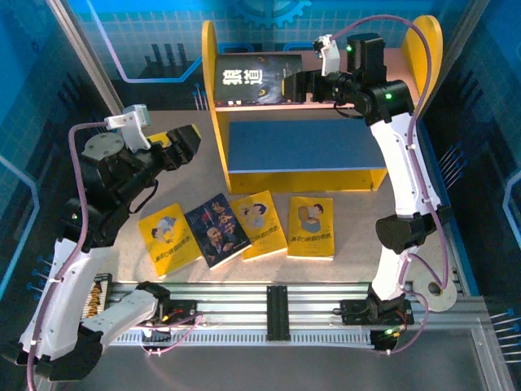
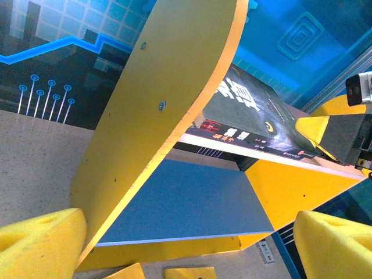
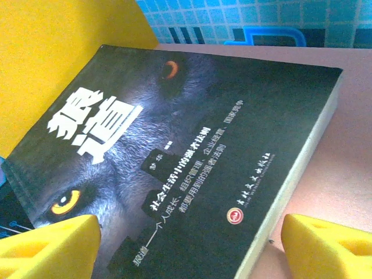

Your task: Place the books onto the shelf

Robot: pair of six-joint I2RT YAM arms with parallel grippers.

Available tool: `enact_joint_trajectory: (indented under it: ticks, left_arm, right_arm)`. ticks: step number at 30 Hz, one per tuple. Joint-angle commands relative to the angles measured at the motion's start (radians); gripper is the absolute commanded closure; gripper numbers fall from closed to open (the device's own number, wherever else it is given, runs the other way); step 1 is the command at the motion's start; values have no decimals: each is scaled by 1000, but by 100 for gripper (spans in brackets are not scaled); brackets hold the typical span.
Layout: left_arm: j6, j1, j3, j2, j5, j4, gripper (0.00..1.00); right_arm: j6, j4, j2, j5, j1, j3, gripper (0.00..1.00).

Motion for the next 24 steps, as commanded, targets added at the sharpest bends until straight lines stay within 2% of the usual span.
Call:
enact_joint_trajectory:
  ticks: [1, 24]
  left_arm:
    - [13, 3, 1, -12, -13, -3, 7]
    - [20, 4, 63, 78, 41, -72, 7]
  right_arm:
    - [-20, -25, -2, 17, 11, 15, 18]
    - [27, 58, -107, -70, 5, -111, 18]
